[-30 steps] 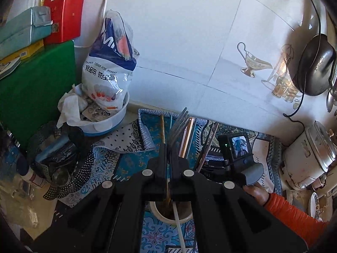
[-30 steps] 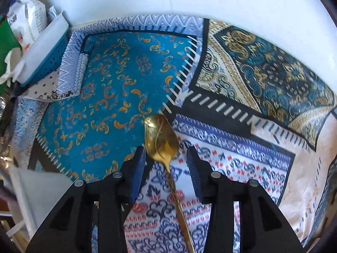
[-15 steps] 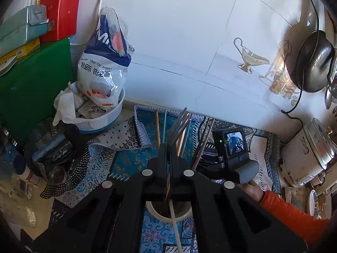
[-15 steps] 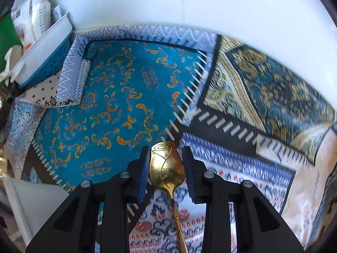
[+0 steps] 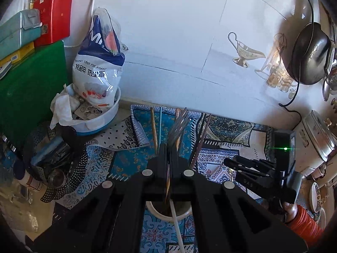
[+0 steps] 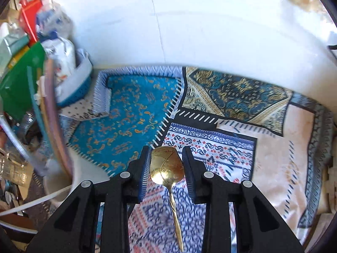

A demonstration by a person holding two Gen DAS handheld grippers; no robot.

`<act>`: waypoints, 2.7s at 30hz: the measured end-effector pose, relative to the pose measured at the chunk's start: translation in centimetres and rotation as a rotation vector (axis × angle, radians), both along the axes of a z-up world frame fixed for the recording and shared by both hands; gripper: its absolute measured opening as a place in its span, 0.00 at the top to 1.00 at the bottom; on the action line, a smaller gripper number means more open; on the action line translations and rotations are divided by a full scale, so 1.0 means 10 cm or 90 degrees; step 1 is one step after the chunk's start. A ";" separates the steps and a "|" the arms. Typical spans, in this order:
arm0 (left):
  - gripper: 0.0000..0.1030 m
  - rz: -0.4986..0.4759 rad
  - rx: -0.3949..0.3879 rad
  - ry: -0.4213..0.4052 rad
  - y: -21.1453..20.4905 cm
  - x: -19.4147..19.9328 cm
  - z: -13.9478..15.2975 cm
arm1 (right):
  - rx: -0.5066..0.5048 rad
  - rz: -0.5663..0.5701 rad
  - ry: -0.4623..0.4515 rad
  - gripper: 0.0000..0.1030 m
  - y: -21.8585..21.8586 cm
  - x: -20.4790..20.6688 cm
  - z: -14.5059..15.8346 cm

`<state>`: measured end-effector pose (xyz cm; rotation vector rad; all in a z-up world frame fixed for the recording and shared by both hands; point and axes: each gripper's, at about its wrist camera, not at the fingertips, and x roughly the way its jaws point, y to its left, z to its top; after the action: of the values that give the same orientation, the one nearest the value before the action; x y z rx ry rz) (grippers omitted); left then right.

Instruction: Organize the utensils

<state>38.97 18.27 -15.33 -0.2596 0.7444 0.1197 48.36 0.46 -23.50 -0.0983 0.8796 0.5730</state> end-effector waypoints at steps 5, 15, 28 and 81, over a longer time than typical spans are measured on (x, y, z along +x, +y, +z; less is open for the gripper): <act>1.00 -0.017 0.006 0.008 -0.04 0.02 -0.04 | 0.023 -0.014 -0.020 0.73 -0.08 -0.23 0.10; 1.00 -0.050 0.019 0.015 -0.13 0.02 -0.07 | 0.046 -0.047 -0.050 0.73 -0.14 -0.50 0.25; 1.00 -0.066 0.020 0.020 -0.08 0.03 -0.13 | 0.080 -0.047 -0.089 0.73 -0.13 -0.66 0.66; 0.69 -0.096 0.061 -0.140 -0.17 -1.30 0.94 | 0.120 -0.021 -0.223 0.70 -0.21 -2.02 1.79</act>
<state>25.96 16.54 -5.91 -0.1227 0.5365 -0.0166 28.12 -1.64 -5.57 -0.0122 0.4835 0.5828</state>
